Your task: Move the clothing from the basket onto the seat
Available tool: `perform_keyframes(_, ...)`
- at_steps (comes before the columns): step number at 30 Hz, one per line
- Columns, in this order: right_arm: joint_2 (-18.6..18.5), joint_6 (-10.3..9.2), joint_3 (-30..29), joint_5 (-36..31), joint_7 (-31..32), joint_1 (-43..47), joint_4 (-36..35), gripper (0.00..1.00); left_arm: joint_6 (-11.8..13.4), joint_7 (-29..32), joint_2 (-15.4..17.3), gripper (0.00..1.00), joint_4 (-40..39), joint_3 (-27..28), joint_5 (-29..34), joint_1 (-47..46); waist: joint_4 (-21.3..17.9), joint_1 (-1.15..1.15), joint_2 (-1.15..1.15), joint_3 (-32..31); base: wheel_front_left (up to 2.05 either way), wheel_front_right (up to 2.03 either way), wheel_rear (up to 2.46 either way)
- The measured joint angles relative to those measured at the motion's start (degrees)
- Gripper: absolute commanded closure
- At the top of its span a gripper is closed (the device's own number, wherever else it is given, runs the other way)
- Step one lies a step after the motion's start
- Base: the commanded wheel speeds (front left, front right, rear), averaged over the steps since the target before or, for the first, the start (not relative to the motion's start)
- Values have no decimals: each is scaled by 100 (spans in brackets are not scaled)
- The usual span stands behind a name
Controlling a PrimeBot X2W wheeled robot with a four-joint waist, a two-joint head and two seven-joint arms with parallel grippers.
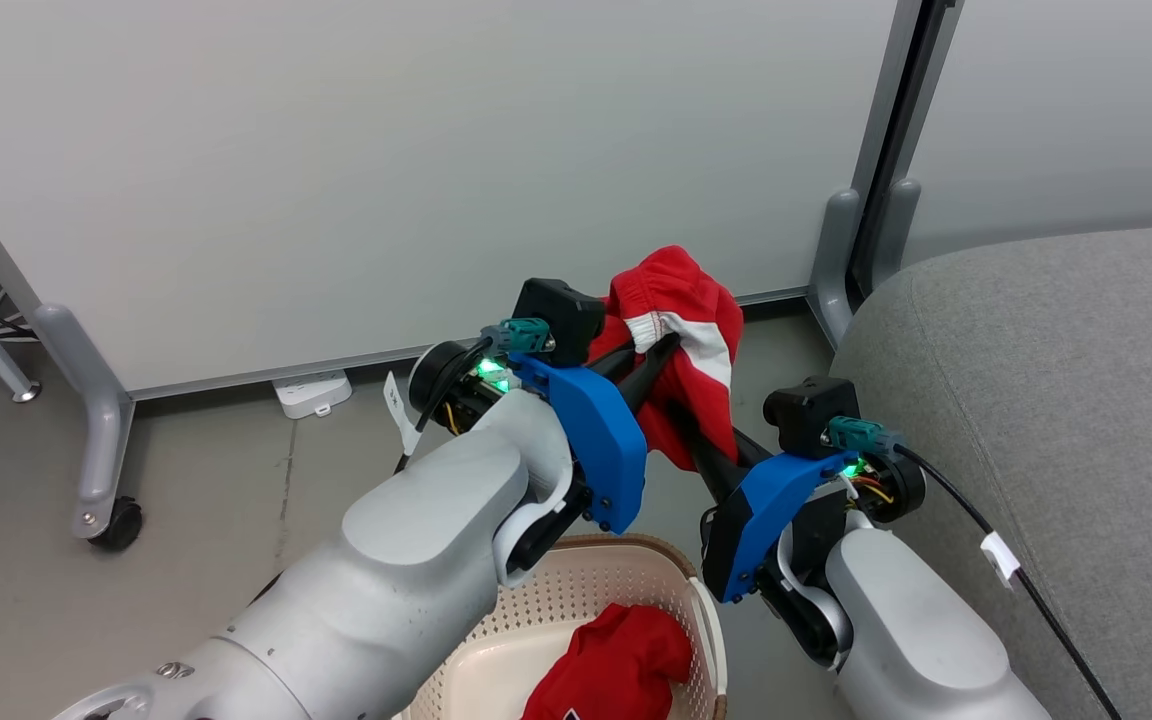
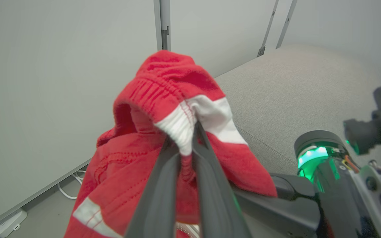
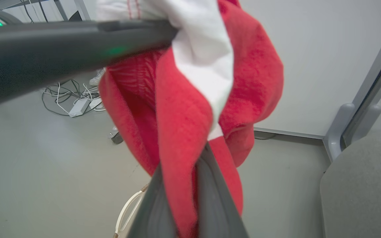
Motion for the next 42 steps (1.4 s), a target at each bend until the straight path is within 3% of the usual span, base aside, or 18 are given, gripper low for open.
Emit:
perform_keyframes(3, 0, 0, 1, -1, -25, -4, 7, 100, 7, -74, 0, 100, -2, -23, -60, -1, 2, 0, 0, 6, 0, 0, 0)
perform_keyframes(4, 0, 0, 4, -3, -34, -8, 3, 100, 14, -154, 0, 85, -1, -26, -70, -1, 1, 0, 0, 10, 0, 0, 0)
perform_keyframes(6, 1, 0, 19, -25, -83, -11, -19, 100, 24, -344, 0, 5, 8, -33, -66, 5, -3, 0, 0, 20, 0, 0, 0)
perform_keyframes(7, 2, 0, 14, -42, -109, -12, -31, 100, 29, -453, 0, 0, 16, -32, -64, 22, -4, 0, 0, 24, 0, 0, 0)
perform_keyframes(15, -4, -1, -212, -292, -200, 8, -153, 100, -23, -1010, 225, 0, -194, 237, 241, 584, 31, 0, 0, 51, 0, 0, 0)
perform_keyframes(21, -5, -1, -385, -460, -218, 119, -345, 100, 159, -1034, 815, 0, -1430, 1257, 1162, 1712, 81, 0, 0, 60, 0, 0, 0)
perform_keyframes(27, -4, -1, -555, -628, -124, 293, -525, 100, 127, -1033, 1241, 0, -2615, 2282, 2156, 3173, 140, 0, 0, 80, 0, 0, 0)
perform_keyframes(36, -4, -1, -698, -700, -4, 521, -747, 100, -25, -1033, 1273, 0, -3230, 3449, 3073, 4546, 227, 0, 0, 75, 0, 0, 0)
perform_keyframes(42, -4, -1, -738, -715, 54, 599, -838, 100, -187, -1034, 1085, 0, -3317, 3968, 3363, 4887, 236, 0, 0, 59, 0, 0, 0)
